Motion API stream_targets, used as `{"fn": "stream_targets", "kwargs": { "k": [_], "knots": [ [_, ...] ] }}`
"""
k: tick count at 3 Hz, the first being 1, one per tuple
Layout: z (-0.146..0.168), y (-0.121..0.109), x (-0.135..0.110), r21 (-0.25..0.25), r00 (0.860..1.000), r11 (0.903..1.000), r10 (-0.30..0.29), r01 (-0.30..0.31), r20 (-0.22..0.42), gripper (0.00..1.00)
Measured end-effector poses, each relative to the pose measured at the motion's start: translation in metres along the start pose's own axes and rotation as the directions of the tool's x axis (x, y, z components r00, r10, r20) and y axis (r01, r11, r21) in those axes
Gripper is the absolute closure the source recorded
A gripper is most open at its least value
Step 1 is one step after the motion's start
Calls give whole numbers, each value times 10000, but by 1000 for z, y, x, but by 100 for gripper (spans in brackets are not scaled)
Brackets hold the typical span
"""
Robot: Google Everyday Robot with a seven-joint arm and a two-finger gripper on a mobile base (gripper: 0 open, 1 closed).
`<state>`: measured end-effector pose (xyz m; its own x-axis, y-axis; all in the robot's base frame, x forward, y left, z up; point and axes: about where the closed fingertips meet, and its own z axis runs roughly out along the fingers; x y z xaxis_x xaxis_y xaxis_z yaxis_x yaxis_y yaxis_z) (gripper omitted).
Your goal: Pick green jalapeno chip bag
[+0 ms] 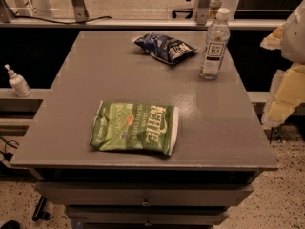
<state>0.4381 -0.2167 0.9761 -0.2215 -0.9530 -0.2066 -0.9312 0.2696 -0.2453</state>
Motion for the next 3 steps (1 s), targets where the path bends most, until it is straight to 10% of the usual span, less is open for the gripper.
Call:
{"fn": "stream_targets", "kwargs": {
  "k": [3],
  "knots": [
    [47, 26, -54, -553, 9859, 9984, 5, 89, 1673, 0]
  ]
}}
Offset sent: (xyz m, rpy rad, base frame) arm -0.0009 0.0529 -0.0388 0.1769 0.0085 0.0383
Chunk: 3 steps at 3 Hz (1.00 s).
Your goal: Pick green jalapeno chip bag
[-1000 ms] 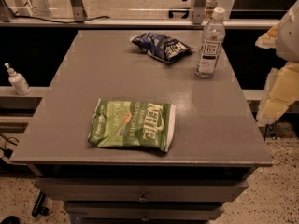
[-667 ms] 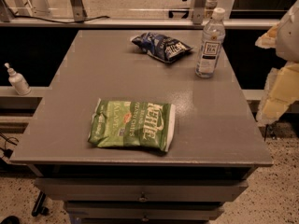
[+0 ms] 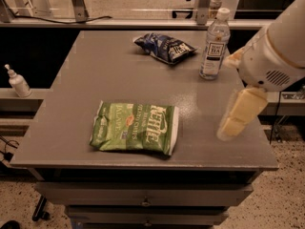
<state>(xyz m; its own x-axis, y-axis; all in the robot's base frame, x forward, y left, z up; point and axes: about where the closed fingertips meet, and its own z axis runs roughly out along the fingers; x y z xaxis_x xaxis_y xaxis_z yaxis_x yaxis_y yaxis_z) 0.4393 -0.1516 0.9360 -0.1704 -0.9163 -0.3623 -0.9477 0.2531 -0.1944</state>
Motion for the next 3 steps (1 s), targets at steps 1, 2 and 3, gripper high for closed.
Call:
{"fn": "stream_targets", "kwargs": {
  "k": [1, 2, 3],
  "knots": [
    [48, 17, -36, -464, 9951, 9986, -203, 249, 967, 0],
    [91, 35, -61, -911, 9880, 9955, -115, 258, 1539, 0],
    [121, 52, -78, -1319, 9817, 9912, 150, 104, 1899, 0]
  ]
}}
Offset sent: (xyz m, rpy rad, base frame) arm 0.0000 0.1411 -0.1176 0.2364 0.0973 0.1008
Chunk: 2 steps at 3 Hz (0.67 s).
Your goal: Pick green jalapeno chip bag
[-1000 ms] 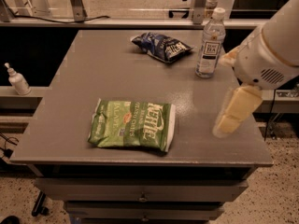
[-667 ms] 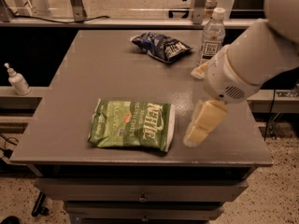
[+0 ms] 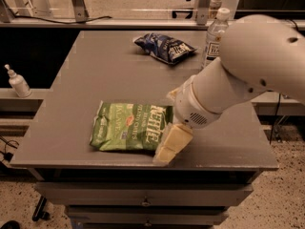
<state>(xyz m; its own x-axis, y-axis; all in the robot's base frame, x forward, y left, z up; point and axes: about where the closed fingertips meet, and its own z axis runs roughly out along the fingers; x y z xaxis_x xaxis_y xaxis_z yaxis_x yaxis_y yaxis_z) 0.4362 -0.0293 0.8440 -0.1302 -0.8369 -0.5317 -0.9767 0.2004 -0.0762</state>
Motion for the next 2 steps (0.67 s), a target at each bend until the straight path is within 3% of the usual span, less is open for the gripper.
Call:
{"fn": "stream_targets", "kwargs": {
  "k": [1, 2],
  "knots": [
    [23, 8, -11, -260, 9992, 9992, 306, -299, 253, 18],
    [33, 4, -24, -305, 9981, 9988, 402, -389, 457, 42]
  ]
}}
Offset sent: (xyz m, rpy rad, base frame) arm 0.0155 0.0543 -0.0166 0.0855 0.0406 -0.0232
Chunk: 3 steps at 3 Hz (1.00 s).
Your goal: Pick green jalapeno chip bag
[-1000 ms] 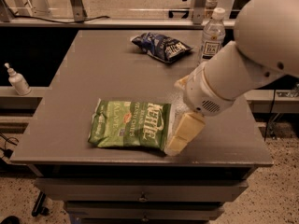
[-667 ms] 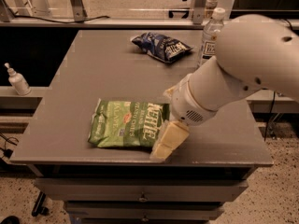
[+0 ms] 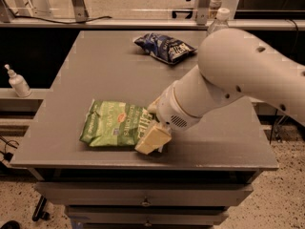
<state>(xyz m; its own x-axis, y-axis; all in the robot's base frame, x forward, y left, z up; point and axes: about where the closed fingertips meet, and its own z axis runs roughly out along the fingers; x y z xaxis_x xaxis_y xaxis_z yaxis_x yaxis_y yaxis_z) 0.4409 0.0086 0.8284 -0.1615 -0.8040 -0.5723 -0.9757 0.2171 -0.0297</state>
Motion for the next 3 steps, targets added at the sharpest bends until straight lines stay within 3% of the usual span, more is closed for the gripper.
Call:
{"fn": "stream_targets", "kwargs": {
  "k": [2, 3],
  "knots": [
    [-19, -34, -35, 624, 9989, 9974, -380, 364, 258, 87],
    [-55, -57, -52, 1272, 9971, 9905, -595, 530, 481, 100]
  ]
}}
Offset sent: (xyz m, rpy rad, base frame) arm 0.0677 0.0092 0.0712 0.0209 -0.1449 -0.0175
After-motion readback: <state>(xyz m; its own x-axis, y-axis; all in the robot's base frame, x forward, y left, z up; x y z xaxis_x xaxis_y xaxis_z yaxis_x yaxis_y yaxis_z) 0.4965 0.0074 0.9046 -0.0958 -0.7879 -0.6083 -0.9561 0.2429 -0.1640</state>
